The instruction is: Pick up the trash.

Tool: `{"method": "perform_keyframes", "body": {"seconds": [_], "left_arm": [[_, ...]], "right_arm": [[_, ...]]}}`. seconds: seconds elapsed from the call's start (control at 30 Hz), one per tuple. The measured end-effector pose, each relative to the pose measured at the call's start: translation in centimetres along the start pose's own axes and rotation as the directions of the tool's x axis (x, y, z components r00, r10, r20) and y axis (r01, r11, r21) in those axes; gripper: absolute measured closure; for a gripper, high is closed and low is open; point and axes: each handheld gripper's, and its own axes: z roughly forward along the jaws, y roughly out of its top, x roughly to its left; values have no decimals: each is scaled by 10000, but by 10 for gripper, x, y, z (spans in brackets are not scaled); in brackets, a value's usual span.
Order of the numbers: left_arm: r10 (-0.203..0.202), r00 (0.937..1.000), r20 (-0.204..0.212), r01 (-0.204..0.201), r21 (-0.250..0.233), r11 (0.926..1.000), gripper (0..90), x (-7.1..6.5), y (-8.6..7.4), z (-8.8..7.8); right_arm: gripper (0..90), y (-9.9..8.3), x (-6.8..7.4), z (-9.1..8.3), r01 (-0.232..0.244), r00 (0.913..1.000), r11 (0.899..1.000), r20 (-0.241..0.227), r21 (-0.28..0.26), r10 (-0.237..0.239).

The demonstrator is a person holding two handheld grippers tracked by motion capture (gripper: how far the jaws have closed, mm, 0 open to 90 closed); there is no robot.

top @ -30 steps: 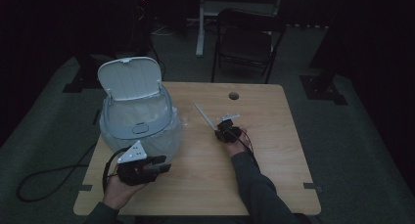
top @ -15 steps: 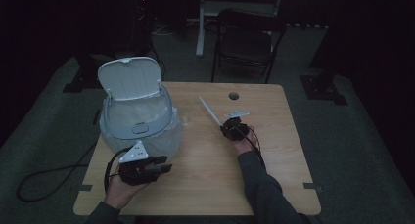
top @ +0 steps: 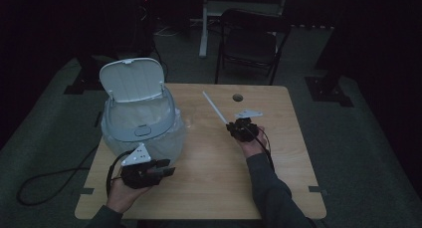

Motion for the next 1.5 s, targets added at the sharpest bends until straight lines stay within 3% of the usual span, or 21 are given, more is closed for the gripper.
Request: {"method": "perform_keyframes", "body": {"seconds": [0.5, 0.93, 1.13, 1.5], "left_arm": [[-46, 10000, 37, 46, 42, 10000, 622, 1, -2, 2], [-97, 9999, 76, 97, 99, 9999, 621, 2, -3, 4], [-117, 9999, 80, 116, 119, 9999, 621, 2, -4, 4], [-43, 9999, 99, 41, 123, 9999, 621, 2, -3, 5]], "right_arm": [[793, 19, 11, -41, 383, 9974, 9935, -565, -1072, -446], [792, 32, 19, -57, 740, 9901, 9878, -1084, -1371, -892], [792, 38, 23, -65, 968, 9835, 9835, -1373, -1526, -1181], [792, 53, 39, -86, 1572, 9648, 9649, -1757, -2102, -1955]]}}
